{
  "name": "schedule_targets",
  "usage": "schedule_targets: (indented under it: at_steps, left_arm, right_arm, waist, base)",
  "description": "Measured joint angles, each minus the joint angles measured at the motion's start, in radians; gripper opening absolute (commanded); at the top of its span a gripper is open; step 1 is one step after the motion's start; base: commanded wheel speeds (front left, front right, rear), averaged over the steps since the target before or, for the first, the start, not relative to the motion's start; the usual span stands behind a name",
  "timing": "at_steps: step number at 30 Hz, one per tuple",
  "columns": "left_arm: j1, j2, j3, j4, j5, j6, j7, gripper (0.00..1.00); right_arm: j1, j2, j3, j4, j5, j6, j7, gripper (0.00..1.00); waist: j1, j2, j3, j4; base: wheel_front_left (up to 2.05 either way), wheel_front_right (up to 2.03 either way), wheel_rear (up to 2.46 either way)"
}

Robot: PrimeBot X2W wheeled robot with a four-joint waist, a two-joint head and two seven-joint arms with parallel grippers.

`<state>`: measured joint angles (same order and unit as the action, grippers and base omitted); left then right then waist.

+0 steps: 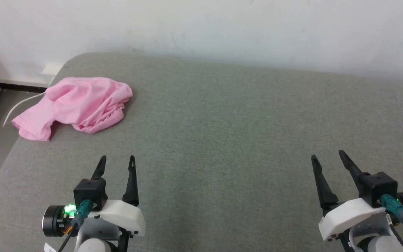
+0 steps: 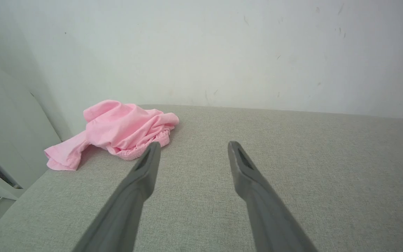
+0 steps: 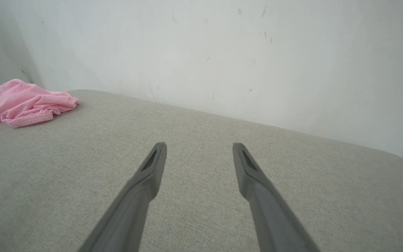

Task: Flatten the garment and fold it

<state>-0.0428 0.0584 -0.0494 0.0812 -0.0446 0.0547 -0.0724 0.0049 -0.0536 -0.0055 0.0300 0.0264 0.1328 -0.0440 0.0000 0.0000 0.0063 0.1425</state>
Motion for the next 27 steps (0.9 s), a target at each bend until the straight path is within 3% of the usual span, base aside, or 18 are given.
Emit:
schedule_targets:
  at_steps: [27]
  left_arm:
    - [-0.013, 0.011, -0.017, 0.043, -0.030, 0.053, -0.054, 1.00]
  right_arm:
    - [-0.015, 0.000, 0.000, 0.022, 0.020, 0.000, -0.032, 1.00]
  waist:
    - [0.0000, 0.0000, 0.002, 0.157]
  base:
    - [0.00, 0.00, 0.00]
